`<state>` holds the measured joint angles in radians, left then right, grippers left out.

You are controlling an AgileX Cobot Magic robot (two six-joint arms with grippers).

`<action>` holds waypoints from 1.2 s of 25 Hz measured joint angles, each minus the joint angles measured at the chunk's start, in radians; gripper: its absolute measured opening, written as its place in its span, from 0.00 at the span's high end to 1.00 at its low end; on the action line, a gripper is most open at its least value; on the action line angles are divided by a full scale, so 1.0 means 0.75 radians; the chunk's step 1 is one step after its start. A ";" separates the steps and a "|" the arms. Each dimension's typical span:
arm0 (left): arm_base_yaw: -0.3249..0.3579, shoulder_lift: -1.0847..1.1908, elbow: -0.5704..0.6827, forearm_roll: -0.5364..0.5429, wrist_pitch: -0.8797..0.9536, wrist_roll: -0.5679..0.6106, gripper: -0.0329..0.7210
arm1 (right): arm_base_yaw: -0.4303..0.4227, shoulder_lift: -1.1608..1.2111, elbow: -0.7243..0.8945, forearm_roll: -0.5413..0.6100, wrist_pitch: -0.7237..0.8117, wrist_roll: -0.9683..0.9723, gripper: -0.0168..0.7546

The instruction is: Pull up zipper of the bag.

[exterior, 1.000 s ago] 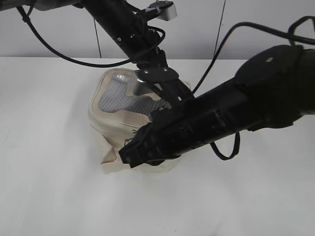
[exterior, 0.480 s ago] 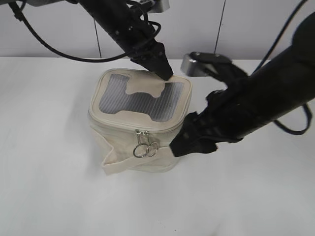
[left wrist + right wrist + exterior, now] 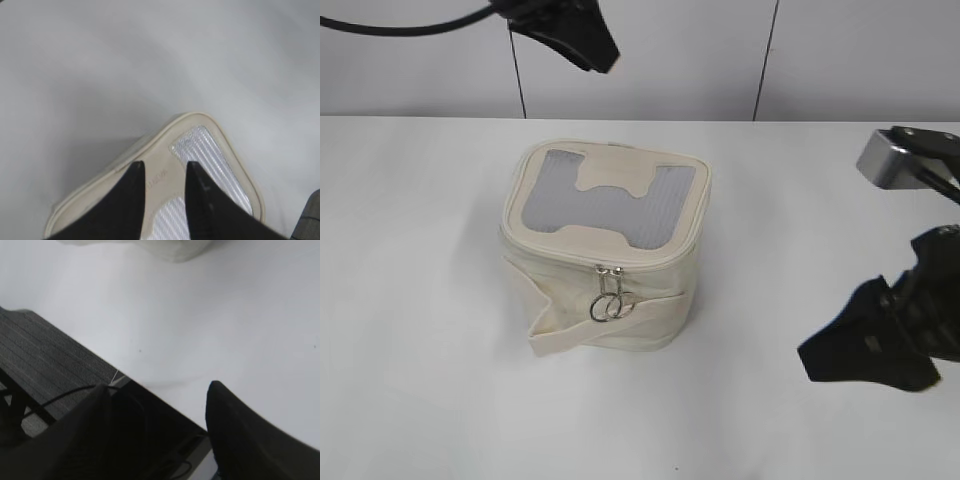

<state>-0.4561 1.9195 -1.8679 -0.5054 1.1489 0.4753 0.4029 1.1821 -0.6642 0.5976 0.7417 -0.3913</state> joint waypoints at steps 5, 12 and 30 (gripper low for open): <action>-0.007 -0.538 0.555 0.097 -0.224 -0.119 0.74 | -0.004 -0.235 0.002 -0.265 0.207 0.188 0.36; -0.008 -1.469 1.222 0.281 -0.270 -0.330 0.68 | -0.004 -0.715 0.024 -0.635 0.492 0.379 0.36; 0.025 -2.543 1.775 0.580 -0.124 -0.609 0.50 | -0.005 -1.583 0.220 -0.788 0.417 0.426 0.42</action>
<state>-0.4373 0.0121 -0.5363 -0.0702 1.0562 0.0184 0.3988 -0.0048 -0.4992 0.0068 1.0542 -0.0720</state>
